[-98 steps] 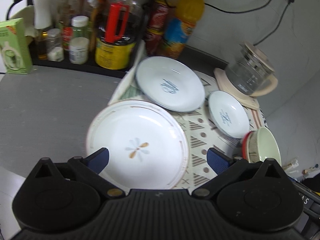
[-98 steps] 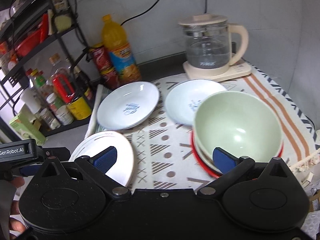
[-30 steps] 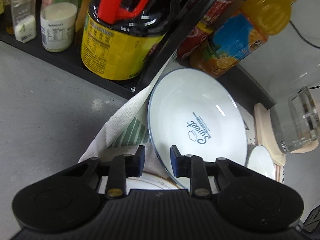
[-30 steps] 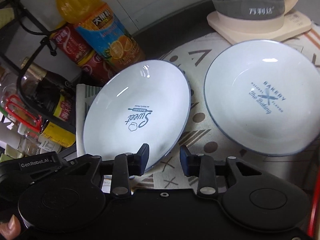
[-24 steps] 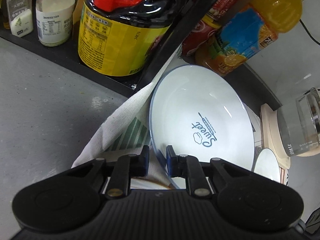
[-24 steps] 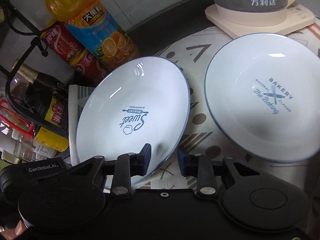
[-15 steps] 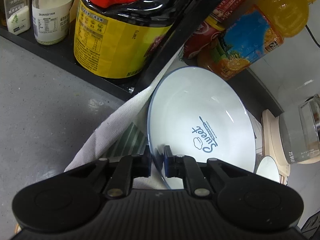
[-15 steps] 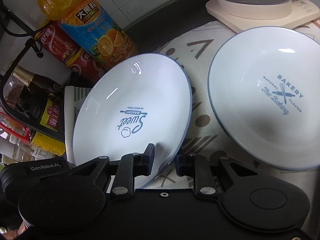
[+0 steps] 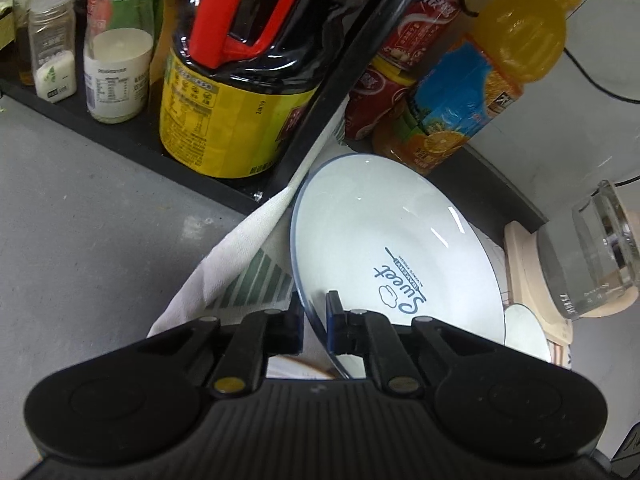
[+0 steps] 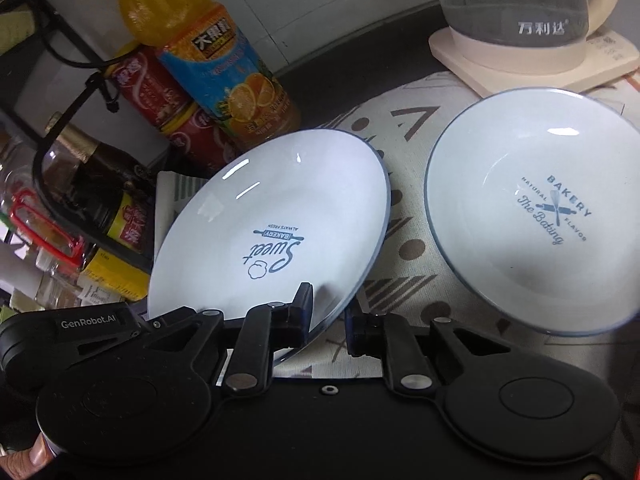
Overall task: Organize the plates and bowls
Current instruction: 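Lift the 'Sweet' plate with both tools toward the flower-pattern plate, then lower the 'Sweet' plate onto the flower-pattern plate with both tools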
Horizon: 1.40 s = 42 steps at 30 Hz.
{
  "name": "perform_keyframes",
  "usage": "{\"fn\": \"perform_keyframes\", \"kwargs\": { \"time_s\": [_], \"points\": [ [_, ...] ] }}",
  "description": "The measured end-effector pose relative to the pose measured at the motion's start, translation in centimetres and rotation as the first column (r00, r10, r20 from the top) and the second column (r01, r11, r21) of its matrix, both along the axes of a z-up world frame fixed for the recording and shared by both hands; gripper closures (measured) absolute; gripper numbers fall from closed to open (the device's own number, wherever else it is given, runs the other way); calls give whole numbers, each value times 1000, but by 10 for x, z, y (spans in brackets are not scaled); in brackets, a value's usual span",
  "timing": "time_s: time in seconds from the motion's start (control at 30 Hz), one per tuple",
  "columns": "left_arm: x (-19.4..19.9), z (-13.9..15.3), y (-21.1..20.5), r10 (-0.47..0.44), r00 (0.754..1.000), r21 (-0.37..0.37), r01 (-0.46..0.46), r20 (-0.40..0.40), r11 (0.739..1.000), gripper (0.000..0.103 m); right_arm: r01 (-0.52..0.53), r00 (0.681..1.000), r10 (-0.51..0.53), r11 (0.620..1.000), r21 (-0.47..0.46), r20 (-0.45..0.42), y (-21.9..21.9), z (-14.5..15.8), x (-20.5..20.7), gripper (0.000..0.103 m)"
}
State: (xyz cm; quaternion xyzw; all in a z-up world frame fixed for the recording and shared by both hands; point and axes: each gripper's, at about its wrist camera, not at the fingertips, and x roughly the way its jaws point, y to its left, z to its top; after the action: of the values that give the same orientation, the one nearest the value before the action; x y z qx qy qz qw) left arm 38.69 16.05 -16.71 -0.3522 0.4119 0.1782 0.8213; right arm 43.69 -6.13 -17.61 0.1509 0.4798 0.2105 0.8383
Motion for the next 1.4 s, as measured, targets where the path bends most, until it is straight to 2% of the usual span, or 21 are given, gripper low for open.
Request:
{"fn": "perform_keyframes", "kwargs": {
  "time_s": [0.9, 1.4],
  "points": [
    [-118, 50, -43, -2, 998, 17, 1, 66, 1000, 94, -18, 995, 17, 1000, 1, 102, -35, 51, -110, 87],
    [-169, 43, -44, 17, 999, 6, -17, 30, 1000, 93, -78, 994, 80, 997, -28, 78, -34, 45, -152, 87]
  ]
}}
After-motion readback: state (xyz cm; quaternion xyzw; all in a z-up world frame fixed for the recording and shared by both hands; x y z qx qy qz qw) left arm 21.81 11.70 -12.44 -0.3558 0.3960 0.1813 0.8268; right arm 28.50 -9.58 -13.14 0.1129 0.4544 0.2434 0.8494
